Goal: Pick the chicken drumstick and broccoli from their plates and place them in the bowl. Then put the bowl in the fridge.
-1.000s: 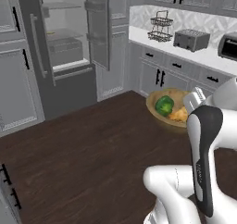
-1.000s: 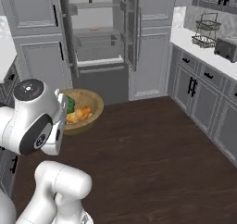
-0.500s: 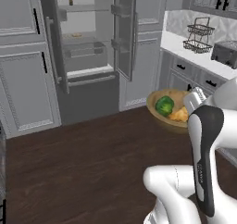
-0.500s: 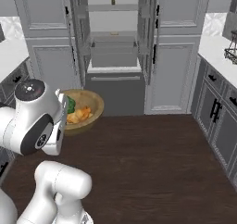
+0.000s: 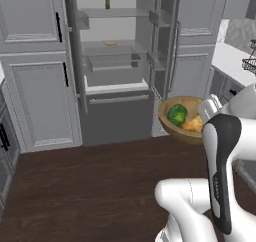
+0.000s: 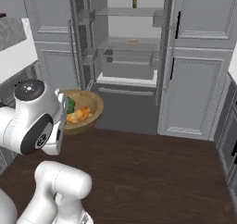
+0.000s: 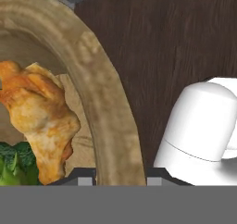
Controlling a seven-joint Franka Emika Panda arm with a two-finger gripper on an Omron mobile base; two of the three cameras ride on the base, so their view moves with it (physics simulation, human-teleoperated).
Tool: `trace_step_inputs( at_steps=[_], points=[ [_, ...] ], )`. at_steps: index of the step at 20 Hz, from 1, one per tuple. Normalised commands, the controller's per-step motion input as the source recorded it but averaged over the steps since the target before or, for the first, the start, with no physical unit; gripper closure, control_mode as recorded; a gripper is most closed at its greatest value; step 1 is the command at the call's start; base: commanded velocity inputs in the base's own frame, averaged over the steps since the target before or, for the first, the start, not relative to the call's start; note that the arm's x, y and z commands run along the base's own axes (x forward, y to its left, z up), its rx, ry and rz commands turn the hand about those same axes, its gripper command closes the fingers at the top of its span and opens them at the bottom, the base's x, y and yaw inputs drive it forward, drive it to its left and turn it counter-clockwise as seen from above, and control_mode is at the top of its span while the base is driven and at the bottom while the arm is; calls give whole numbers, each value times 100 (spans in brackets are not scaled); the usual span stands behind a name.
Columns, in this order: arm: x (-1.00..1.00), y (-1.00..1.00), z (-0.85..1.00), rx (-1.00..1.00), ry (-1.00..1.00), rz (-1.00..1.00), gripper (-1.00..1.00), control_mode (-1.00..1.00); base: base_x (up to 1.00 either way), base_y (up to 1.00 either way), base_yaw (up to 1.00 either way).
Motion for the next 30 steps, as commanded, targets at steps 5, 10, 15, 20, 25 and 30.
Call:
trace_step_inputs(
  at_steps=[5,10,15,20,25,30],
  points=[
    [0,0,0,0,0,0,100,100,100,-23,19],
    [0,0,0,0,0,0,100,100,100,-7,7],
    [0,0,0,0,0,0,100,100,100,-2,0],
    [0,0,0,0,0,0,100,100,100,-9,0],
    [0,0,0,0,0,0,100,100,98,-1,0],
    [0,0,0,0,0,0,100,100,75,0,0]
  ],
)
